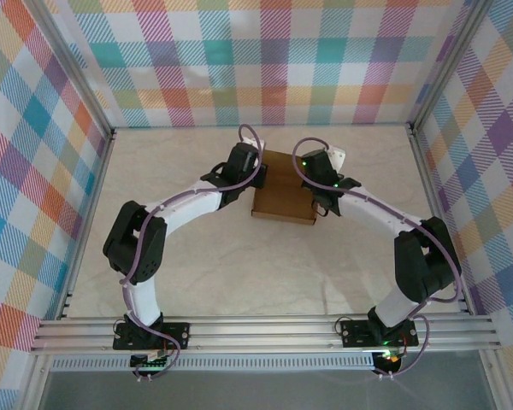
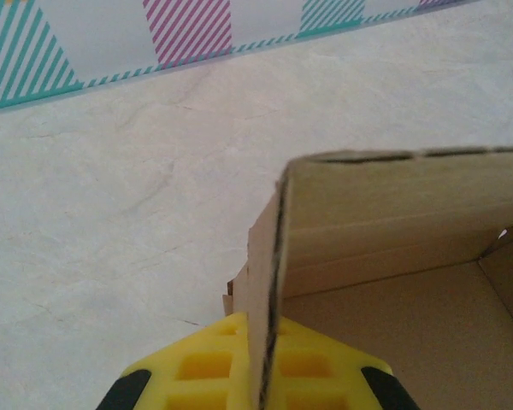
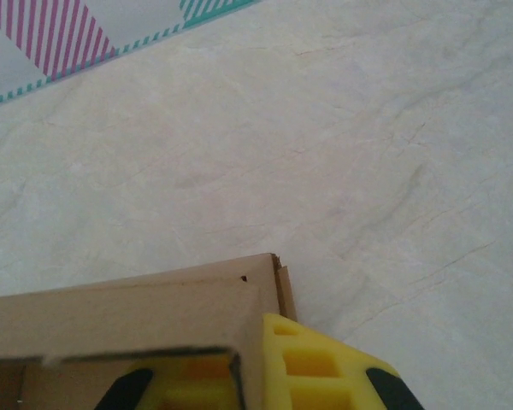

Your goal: Fold the paper box

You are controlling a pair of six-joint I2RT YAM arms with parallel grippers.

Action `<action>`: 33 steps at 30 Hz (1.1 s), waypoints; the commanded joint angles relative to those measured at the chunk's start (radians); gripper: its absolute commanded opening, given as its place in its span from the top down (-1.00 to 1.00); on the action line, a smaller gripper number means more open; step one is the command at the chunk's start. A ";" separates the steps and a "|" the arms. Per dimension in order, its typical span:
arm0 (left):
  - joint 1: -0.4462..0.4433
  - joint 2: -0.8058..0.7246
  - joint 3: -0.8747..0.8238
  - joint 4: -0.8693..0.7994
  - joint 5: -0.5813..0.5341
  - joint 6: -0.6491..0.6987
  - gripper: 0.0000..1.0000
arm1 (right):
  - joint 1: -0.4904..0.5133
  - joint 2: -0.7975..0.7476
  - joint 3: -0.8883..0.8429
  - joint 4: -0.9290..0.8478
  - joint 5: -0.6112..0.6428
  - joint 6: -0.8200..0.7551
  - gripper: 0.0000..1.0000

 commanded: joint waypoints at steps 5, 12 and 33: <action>-0.029 -0.029 -0.052 0.092 -0.068 -0.134 1.00 | 0.009 -0.051 -0.064 0.098 0.033 0.114 1.00; -0.045 -0.025 -0.060 0.071 -0.096 -0.243 1.00 | 0.012 -0.077 -0.107 0.146 0.030 0.064 1.00; -0.131 -0.113 -0.291 0.276 -0.222 -0.251 1.00 | 0.024 -0.243 -0.371 0.377 -0.061 -0.078 1.00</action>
